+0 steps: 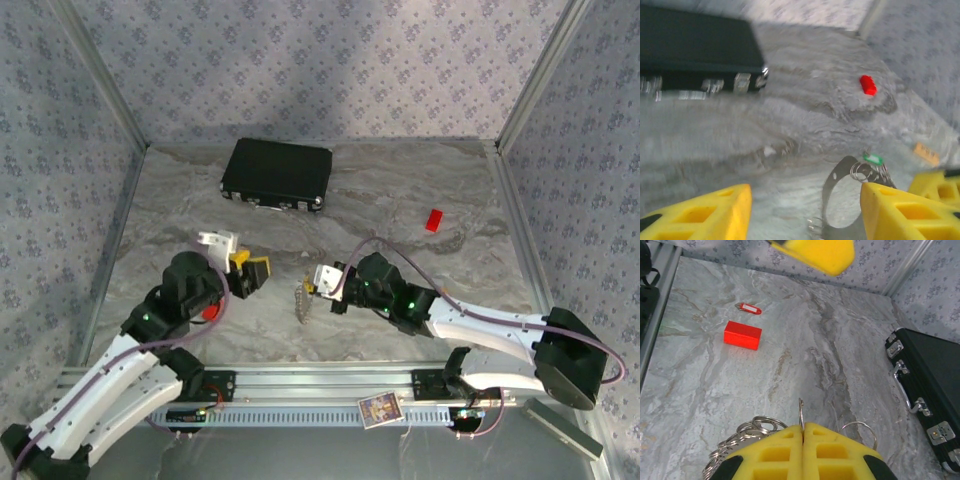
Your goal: Put the keys on the keyring
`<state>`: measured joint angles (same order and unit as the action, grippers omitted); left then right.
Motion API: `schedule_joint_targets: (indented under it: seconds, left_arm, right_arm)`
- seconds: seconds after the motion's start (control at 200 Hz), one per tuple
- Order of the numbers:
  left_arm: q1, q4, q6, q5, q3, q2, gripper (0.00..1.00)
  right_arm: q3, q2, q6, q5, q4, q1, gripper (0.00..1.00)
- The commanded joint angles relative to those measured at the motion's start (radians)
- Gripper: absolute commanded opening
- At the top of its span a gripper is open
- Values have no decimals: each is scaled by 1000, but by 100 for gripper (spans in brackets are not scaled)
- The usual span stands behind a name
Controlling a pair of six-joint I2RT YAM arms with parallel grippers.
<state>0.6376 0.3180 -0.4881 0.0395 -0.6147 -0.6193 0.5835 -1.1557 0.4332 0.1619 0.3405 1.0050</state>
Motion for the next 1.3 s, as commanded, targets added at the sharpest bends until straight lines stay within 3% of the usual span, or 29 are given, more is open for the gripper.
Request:
schedule_joint_targets:
  seconds: [0.0,0.24,0.34,0.515,0.74,1.009,1.294]
  left_arm:
    - [6,180,-458,-42,-134,-68,57]
    - [34,314,-974,179,-258,-265,48]
    - [59,329,-1078,202,-290,-309,43]
    - [70,381,-1125,213,-367,-353,38]
    - [79,375,-1190,270,-349,-382,34]
    - [85,387,-1177,296,-378,-409,33]
    - [85,393,-1175,296,-383,-413,19]
  right_arm:
    - [51,6,24,-70,41,15,0]
    - [81,-21,60,-146,55,57,0]
    - [90,-37,93,-172,52,73,0]
    - [87,-50,134,-225,82,95,0]
    - [87,-60,144,-220,104,98,0]
    - [103,-89,141,-241,143,103,0]
    - [122,-120,150,-242,156,121,0]
